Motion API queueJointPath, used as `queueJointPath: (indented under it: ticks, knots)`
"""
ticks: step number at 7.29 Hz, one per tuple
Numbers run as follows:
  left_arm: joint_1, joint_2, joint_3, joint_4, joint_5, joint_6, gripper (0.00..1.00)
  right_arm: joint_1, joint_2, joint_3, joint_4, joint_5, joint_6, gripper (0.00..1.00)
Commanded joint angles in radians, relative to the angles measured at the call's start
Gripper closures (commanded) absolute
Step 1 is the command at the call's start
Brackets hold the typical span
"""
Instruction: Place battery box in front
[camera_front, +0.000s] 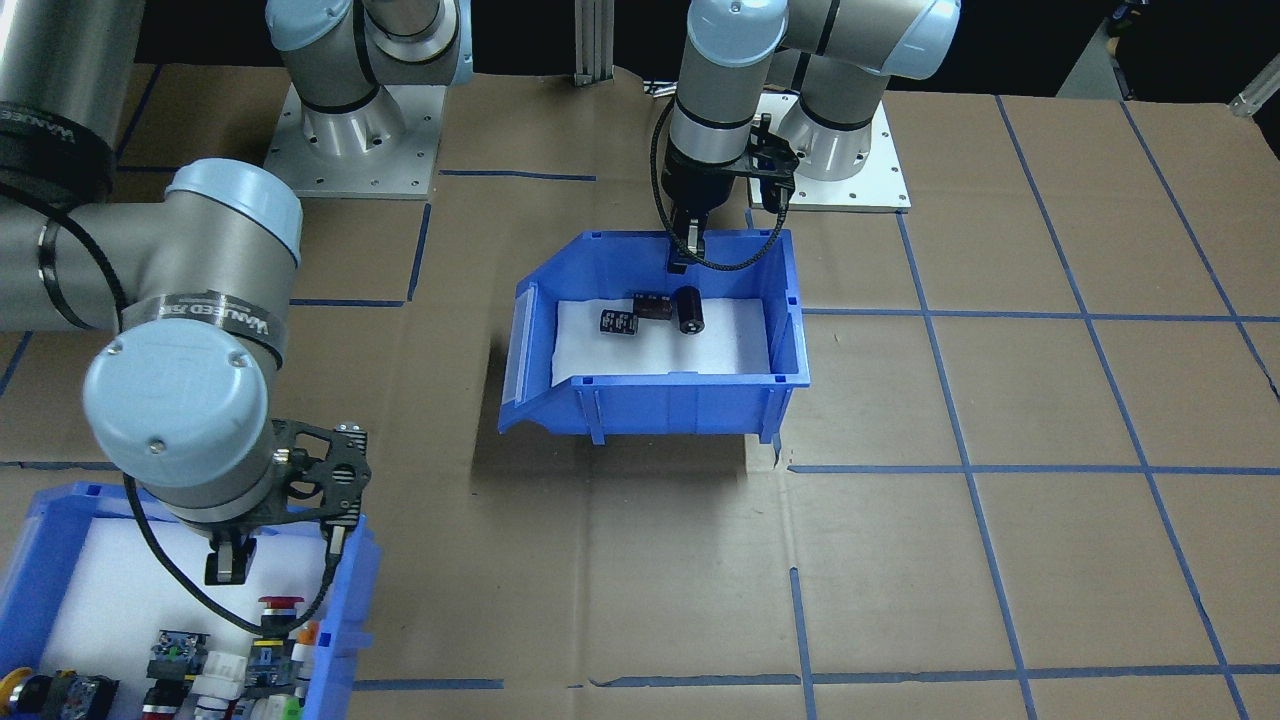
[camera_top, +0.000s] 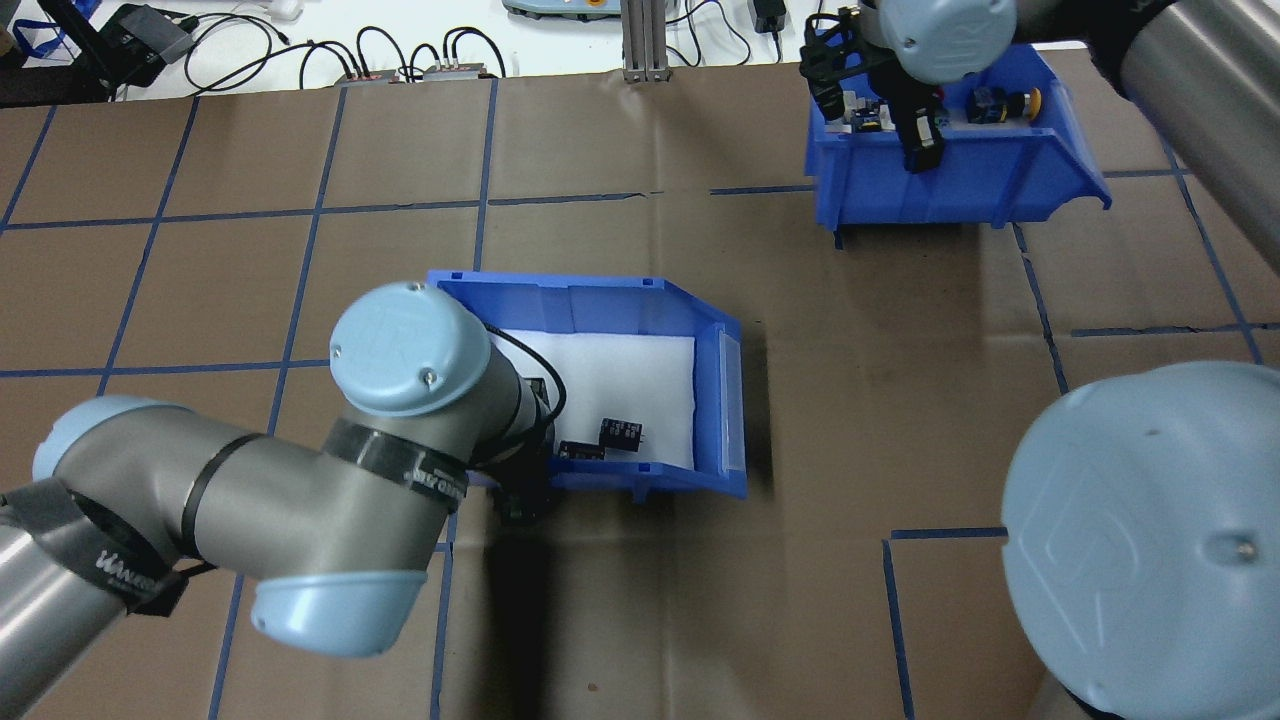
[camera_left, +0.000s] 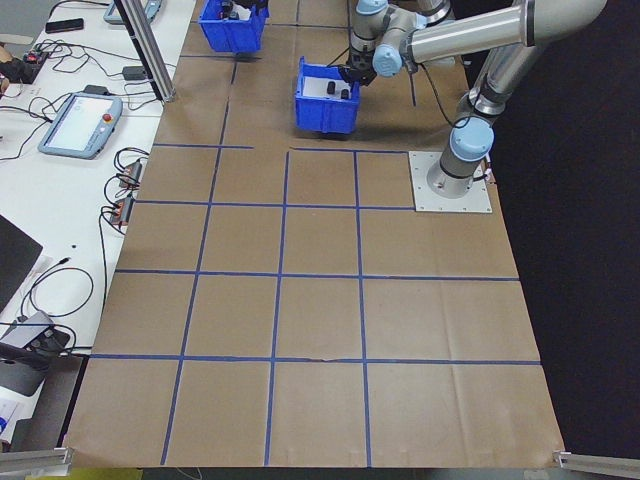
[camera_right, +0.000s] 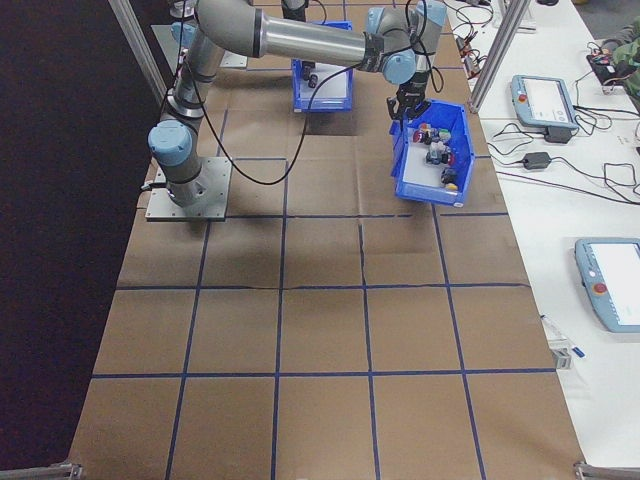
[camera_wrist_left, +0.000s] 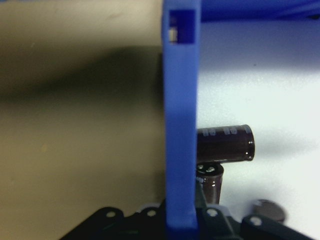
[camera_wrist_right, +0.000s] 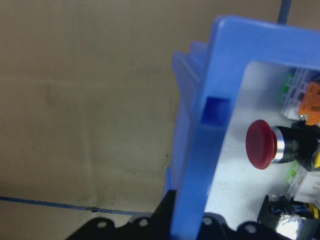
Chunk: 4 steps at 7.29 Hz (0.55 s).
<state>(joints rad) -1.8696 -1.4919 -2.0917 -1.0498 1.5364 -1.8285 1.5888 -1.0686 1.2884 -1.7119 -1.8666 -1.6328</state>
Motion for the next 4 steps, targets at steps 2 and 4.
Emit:
queueJointPath:
  ticks: [2,4]
  knots:
    - [0.030,-0.277,0.363,-0.067,0.005,0.032,1.00,-0.064,-0.204,0.322,-0.168,0.003,-0.136,0.97]
    - [0.021,-0.429,0.532,-0.067,-0.018,0.028,1.00,-0.064,-0.336,0.515,-0.238,0.003,-0.185,0.97]
